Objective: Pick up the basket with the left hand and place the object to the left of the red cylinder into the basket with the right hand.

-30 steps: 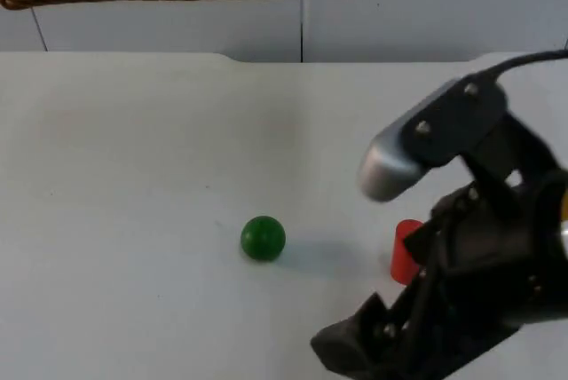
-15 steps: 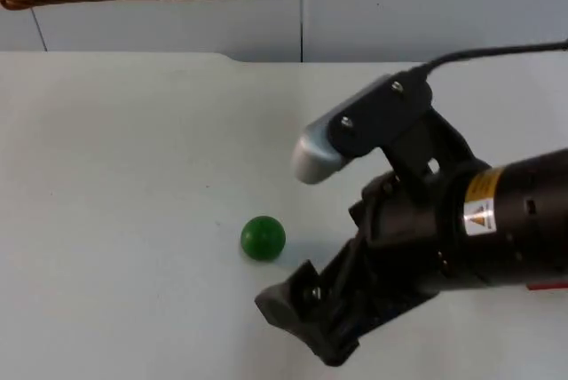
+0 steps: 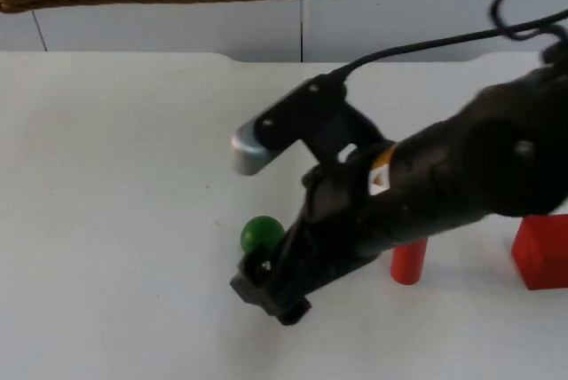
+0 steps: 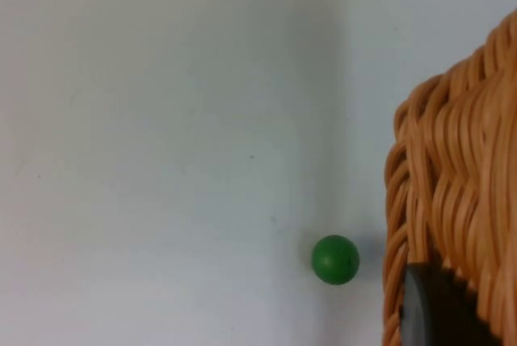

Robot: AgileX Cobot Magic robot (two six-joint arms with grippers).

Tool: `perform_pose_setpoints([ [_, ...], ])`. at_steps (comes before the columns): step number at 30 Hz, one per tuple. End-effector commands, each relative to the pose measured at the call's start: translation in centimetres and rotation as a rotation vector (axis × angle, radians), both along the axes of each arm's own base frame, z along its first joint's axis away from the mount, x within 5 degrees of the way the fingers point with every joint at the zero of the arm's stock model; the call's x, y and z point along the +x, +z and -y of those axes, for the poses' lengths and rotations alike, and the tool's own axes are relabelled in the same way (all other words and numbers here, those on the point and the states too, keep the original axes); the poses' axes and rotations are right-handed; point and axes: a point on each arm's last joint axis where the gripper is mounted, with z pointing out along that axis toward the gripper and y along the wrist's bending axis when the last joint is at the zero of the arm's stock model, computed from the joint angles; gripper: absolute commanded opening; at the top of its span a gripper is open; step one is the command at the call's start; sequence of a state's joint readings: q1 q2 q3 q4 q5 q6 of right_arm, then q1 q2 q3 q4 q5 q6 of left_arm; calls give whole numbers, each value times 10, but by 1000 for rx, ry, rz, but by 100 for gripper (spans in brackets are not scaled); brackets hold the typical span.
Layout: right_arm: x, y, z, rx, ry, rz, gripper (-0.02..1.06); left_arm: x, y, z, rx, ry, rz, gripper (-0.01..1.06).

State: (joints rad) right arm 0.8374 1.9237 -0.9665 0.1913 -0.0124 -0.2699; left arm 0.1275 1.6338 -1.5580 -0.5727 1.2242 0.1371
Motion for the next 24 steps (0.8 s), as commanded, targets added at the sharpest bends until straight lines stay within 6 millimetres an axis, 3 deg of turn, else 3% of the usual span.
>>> perform_pose_setpoints([
  [1,9,-1,-9,-5,18,15,105,-2,5,1,-21,18,8,0],
  [7,32,-14,-21,-22,0,-9,104,-2,5,0,-20,18,8,0],
  [13,43,-32,-26,-51,9,-17,103,-2,5,0,-20,18,8,0],
  [24,63,-46,-30,-48,-16,-11,103,-2,5,0,-20,18,8,0],
])
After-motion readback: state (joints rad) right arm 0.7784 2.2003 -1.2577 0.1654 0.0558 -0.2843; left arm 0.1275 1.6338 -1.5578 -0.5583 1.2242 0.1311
